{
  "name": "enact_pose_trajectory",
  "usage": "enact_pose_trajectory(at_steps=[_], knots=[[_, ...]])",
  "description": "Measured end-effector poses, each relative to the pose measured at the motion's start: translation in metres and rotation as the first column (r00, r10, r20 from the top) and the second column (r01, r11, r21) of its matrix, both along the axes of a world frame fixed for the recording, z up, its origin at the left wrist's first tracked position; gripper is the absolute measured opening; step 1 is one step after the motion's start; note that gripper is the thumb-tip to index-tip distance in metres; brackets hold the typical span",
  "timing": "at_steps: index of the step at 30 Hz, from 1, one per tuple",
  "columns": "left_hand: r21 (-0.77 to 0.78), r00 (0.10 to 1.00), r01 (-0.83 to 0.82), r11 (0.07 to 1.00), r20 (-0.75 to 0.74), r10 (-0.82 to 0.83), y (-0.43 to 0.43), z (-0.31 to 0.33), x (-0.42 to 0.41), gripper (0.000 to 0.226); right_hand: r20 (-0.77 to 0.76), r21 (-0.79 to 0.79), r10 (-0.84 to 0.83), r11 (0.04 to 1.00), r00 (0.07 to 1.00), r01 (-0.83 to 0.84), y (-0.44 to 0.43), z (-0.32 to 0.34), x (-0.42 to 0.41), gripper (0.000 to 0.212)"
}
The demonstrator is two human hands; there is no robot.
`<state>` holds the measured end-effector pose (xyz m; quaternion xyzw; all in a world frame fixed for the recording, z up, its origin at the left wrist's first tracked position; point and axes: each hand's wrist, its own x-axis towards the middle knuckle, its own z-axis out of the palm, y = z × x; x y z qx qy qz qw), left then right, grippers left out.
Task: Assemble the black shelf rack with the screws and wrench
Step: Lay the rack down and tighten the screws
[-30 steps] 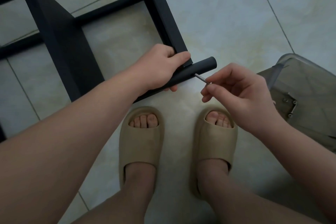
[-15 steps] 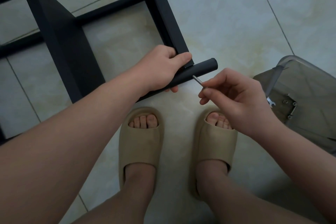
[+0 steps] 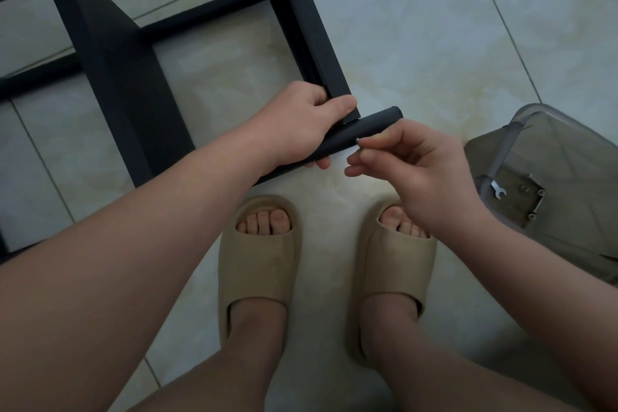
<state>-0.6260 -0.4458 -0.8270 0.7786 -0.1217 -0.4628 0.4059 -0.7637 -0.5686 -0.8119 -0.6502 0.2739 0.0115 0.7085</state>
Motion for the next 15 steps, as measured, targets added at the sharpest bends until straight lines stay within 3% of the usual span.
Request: enact_pose_trajectory(at_steps=[5, 13, 15], knots=[[0.002, 1.000, 0.006, 1.000, 0.001, -0.006, -0.0001, 0.0000, 0.0003, 0.045, -0.100, 0.226, -0.157, 0.958, 0.983, 0.176, 0.0070, 0.0024, -0.0015, 0.014], [-0.011, 1.000, -0.003, 1.000, -0.018, 0.003, -0.0003, -0.0003, 0.0008, 0.045, -0.136, 0.342, -0.169, 0.917, 0.976, 0.206, 0.0062, 0.0014, -0.0009, 0.007], [-0.007, 1.000, -0.002, 1.000, -0.012, 0.002, -0.0004, -0.0002, 0.0004, 0.046, -0.151, 0.389, -0.180, 0.893, 0.972, 0.226, 0.0070, 0.0013, -0.0011, 0.014]])
